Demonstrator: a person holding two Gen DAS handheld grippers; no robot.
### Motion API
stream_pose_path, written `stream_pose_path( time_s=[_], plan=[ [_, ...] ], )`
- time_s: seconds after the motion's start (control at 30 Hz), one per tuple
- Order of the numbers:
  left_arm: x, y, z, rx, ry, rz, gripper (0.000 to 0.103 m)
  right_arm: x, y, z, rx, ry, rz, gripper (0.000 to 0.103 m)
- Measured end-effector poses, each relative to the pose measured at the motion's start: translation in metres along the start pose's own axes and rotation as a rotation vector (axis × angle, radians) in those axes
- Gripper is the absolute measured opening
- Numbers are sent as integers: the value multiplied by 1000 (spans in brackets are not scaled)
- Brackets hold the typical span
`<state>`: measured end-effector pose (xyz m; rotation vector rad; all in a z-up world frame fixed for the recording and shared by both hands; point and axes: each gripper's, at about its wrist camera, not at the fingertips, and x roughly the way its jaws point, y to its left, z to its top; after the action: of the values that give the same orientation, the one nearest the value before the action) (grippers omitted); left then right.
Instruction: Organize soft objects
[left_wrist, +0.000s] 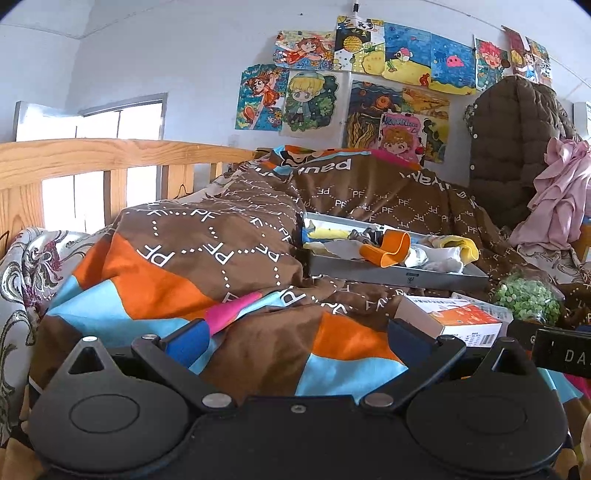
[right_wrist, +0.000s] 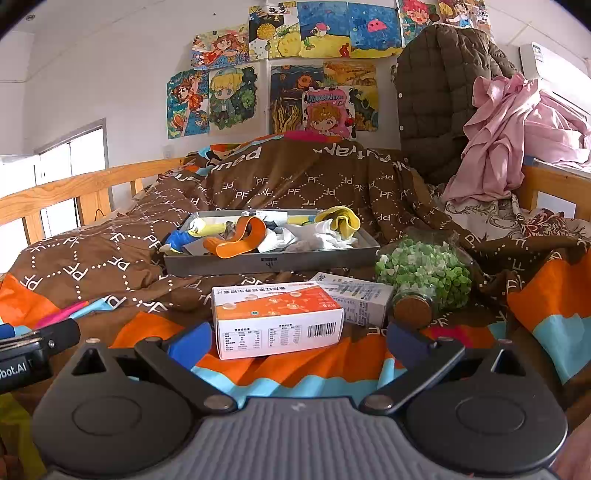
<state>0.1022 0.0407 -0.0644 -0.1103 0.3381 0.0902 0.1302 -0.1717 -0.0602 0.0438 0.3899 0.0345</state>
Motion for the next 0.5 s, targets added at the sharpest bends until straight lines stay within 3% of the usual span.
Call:
stream_pose_path(
  time_s=[0.5],
  plan=[
    [-2,-4,-2,10,3,-18,102,1,-1,0,3,10,5,103]
  ],
)
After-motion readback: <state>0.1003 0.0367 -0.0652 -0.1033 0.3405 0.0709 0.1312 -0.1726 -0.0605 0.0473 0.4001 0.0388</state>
